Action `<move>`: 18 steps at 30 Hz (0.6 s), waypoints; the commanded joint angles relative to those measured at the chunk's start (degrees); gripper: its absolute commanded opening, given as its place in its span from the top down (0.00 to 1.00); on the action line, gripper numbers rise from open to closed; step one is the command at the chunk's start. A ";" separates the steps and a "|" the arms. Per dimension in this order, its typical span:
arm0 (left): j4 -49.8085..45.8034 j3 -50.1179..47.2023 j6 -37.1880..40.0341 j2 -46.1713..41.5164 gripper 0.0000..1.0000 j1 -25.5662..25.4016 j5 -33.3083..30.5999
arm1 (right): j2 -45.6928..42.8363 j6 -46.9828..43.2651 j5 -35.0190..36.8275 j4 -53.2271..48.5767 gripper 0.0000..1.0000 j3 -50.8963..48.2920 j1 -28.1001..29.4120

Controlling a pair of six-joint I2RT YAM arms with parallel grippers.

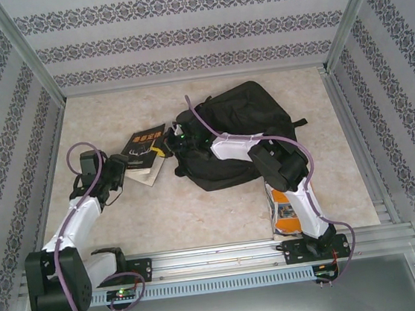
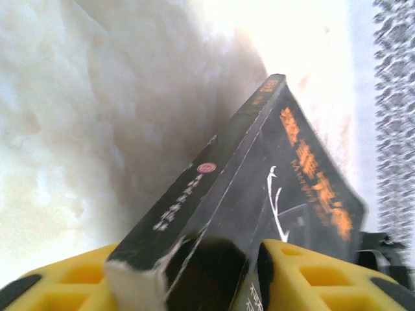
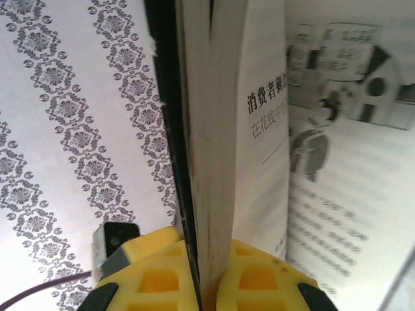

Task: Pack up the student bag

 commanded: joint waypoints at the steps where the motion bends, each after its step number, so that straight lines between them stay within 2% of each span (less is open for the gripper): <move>1: 3.08 -0.78 -0.46 -1.41 0.65 -0.67 1.04 | -2.42 -2.39 -0.92 0.95 0.92 -0.51 0.67; 6: 3.56 -0.67 -0.63 -1.99 0.83 -0.67 2.32 | -3.66 -9.56 -0.17 -5.19 0.65 0.07 0.49; 8: 3.48 -0.30 -0.25 -2.56 0.89 -0.67 3.05 | -5.29 -14.18 1.85 -10.76 0.59 0.33 0.32; 12: 0.58 2.24 2.18 -5.38 0.99 -0.37 3.37 | -9.37 -23.36 7.11 -20.47 0.52 0.34 -0.23; 18: -6.20 9.51 8.14 -11.57 1.00 0.19 0.82 | -15.89 -38.48 13.31 -33.35 0.48 3.69 -0.70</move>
